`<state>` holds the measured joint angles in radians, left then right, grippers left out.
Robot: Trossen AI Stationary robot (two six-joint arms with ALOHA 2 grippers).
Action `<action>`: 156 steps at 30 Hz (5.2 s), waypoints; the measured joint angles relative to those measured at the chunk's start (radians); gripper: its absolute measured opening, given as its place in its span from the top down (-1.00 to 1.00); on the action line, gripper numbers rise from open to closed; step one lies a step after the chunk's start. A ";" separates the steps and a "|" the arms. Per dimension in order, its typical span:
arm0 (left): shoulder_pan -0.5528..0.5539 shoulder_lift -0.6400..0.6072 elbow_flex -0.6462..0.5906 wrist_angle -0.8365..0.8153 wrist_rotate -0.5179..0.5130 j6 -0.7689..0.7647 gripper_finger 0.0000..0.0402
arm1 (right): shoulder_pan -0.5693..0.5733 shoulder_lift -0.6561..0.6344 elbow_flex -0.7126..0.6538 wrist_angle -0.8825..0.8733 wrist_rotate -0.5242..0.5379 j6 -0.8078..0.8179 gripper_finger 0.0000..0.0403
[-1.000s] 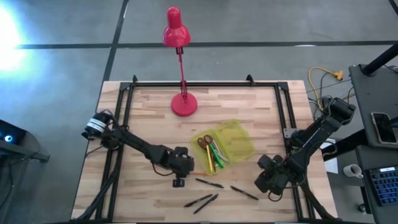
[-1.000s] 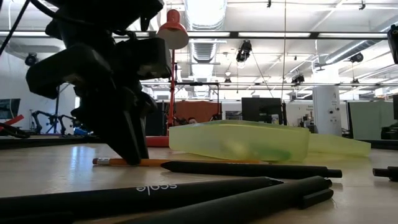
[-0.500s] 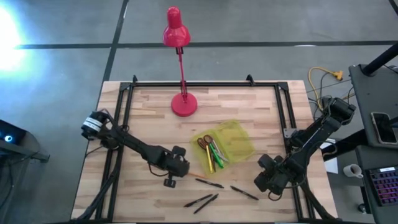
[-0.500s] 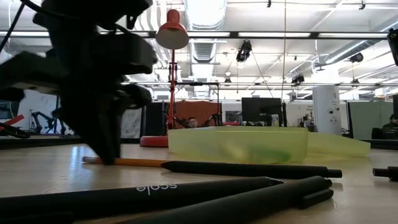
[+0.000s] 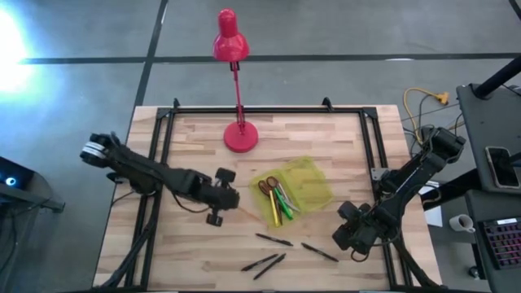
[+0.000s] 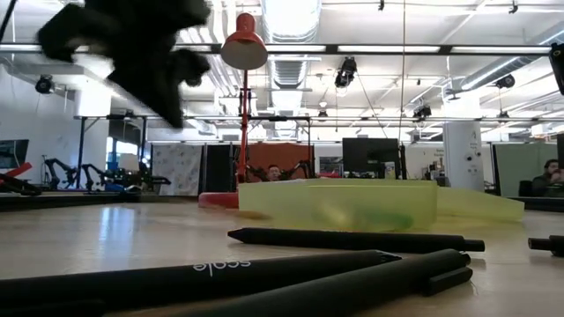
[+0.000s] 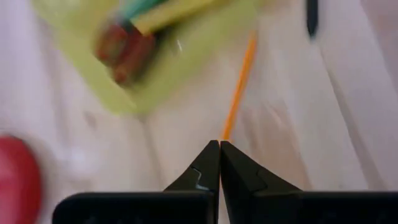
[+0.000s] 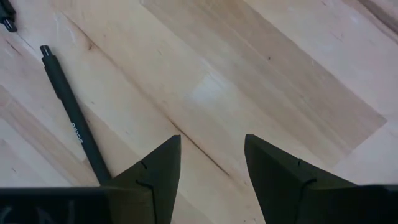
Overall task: Pick & place school supplies into a supply box
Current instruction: Put the orange pencil into the yellow supply box
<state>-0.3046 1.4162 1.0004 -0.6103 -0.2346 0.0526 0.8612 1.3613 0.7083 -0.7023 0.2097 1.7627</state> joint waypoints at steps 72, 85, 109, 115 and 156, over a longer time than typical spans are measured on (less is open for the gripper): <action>0.280 0.288 -0.131 0.094 0.280 0.399 0.97 | 0.000 0.001 -0.037 0.032 0.027 0.183 0.16; 0.165 0.073 -0.034 -0.144 0.264 0.379 0.99 | 0.000 0.000 -0.059 0.026 0.027 0.172 0.16; 0.161 0.286 0.131 -0.134 0.156 0.512 0.76 | 0.000 0.000 -0.068 0.043 0.028 0.175 0.16; 0.175 0.272 0.042 -0.069 0.154 0.493 0.42 | 0.000 0.000 -0.070 0.044 0.029 0.169 0.16; 0.220 0.409 -0.060 0.095 0.262 0.464 0.95 | 0.000 0.001 -0.073 0.062 0.027 0.221 0.16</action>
<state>-0.0841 1.8252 0.9409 -0.5157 0.0269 0.5162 0.8612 1.3624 0.6353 -0.6401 0.2368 1.9833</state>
